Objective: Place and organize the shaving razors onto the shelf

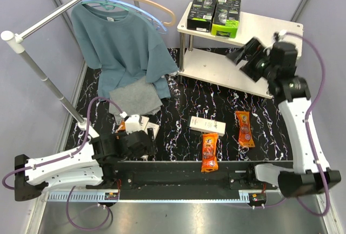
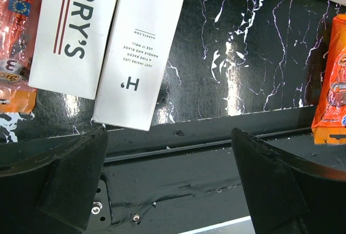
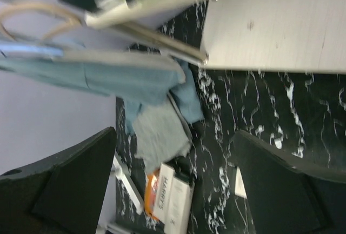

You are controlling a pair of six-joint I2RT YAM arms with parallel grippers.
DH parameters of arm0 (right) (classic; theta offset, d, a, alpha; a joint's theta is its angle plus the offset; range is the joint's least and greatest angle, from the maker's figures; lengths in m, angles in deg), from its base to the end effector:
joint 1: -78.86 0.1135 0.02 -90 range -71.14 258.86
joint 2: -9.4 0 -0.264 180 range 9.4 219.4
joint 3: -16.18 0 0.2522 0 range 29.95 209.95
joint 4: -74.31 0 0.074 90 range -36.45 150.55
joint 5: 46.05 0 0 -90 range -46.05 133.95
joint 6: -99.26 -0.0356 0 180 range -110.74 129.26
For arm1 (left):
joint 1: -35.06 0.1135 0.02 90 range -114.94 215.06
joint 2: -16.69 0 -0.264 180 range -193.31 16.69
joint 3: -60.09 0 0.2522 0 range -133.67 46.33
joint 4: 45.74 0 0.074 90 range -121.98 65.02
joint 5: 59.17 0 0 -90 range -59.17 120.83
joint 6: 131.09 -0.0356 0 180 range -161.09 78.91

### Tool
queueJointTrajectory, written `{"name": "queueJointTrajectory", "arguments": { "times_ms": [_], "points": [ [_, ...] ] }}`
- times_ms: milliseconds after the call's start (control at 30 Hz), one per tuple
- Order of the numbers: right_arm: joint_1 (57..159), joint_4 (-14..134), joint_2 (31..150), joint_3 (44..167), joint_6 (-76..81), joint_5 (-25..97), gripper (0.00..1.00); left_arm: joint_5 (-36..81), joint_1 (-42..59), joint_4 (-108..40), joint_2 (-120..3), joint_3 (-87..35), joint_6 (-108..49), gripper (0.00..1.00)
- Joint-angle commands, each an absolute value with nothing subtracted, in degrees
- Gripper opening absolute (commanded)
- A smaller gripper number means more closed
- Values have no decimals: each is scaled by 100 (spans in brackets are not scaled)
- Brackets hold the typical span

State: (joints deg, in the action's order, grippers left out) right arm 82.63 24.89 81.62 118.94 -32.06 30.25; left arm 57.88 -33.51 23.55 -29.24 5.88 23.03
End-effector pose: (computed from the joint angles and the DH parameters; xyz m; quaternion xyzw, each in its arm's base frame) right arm 0.2582 0.0255 0.4579 0.1943 0.7870 0.3110 0.4961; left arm 0.0652 -0.1218 0.2470 -0.0219 0.9429 -0.1321 0.3050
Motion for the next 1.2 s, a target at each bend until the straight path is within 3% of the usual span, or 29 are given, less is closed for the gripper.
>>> {"name": "queueJointTrajectory", "arguments": {
  "times_ms": [0, 333, 900, 1167],
  "points": [
    [8913, 2373, 7174, 10916, -3055, 3514, 100, 5983, -3367, 2146, -3024, 335, 2176, 99],
    [9644, 1644, 5072, 7989, -3855, 3657, 100, 5834, -3358, 1918, -3279, 124, 1921, 99],
    [9661, 500, 4869, 7250, -3785, 2875, 100, 5649, -3358, 1496, -3771, -298, 1727, 99],
    [9749, 1044, 4999, 6546, -3934, 2487, 82, 5597, -3358, 1417, -3991, -482, 1604, 99]
  ]
}}
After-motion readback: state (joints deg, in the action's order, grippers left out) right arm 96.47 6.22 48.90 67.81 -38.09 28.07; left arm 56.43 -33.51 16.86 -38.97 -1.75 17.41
